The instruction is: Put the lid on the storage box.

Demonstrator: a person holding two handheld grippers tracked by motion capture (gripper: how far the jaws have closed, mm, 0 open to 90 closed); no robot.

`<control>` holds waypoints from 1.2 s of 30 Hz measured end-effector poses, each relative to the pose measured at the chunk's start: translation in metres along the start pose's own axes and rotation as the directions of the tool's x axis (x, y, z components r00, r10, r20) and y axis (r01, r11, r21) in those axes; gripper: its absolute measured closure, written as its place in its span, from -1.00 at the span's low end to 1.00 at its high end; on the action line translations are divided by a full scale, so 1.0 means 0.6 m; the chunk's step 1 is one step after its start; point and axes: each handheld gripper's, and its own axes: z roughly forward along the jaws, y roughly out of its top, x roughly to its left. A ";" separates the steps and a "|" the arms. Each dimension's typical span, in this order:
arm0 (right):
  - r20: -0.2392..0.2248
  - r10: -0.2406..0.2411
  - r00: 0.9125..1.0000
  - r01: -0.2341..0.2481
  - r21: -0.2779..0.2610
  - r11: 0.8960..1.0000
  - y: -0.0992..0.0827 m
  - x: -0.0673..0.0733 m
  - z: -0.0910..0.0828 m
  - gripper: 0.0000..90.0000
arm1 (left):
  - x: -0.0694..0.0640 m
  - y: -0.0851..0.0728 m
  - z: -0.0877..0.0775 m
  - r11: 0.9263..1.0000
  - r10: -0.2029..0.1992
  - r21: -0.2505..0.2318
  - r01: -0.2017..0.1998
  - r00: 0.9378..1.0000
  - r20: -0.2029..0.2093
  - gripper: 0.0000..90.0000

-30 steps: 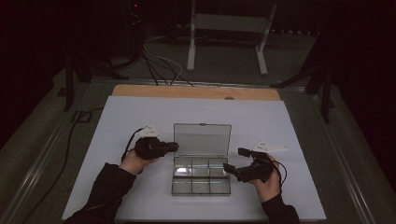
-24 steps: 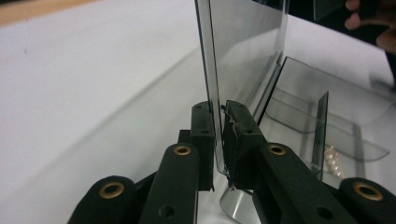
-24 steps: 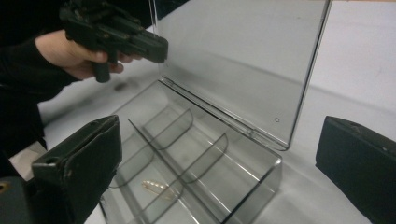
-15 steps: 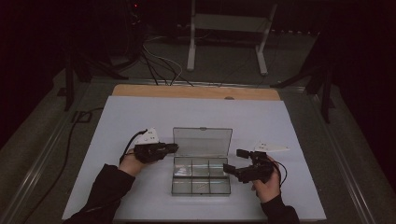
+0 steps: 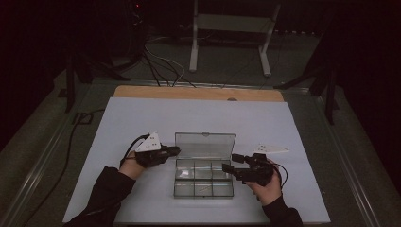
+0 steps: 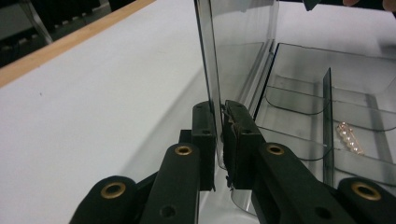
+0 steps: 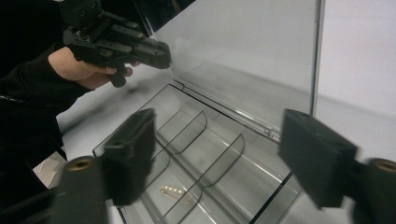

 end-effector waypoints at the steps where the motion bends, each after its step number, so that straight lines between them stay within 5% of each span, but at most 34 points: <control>1: 0.001 0.003 1.000 -0.003 0.009 1.000 0.000 0.000 0.000 -0.04 | -0.001 0.000 0.000 1.000 0.008 0.000 -0.008 1.000 -0.001 0.89; 4: -0.015 0.019 1.000 -0.018 0.026 0.999 -0.001 -0.004 -0.001 0.35 | -0.002 0.000 -0.001 1.000 0.016 0.001 -0.016 1.000 -0.004 0.89; 13: -0.009 0.008 1.000 -0.007 0.052 0.999 0.000 -0.009 -0.002 0.99 | -0.009 -0.002 -0.004 0.998 0.066 -0.003 -0.066 0.998 -0.006 0.91; 26: 0.008 0.013 1.000 -0.013 0.051 0.999 0.000 -0.012 -0.004 1.00 | -0.022 -0.005 -0.010 0.988 0.153 0.005 -0.153 0.988 -0.016 0.92; 36: 0.018 0.014 1.000 -0.014 0.029 0.999 0.002 -0.013 -0.013 1.00 | -0.029 -0.008 -0.014 0.985 0.172 0.014 -0.172 0.985 -0.011 0.86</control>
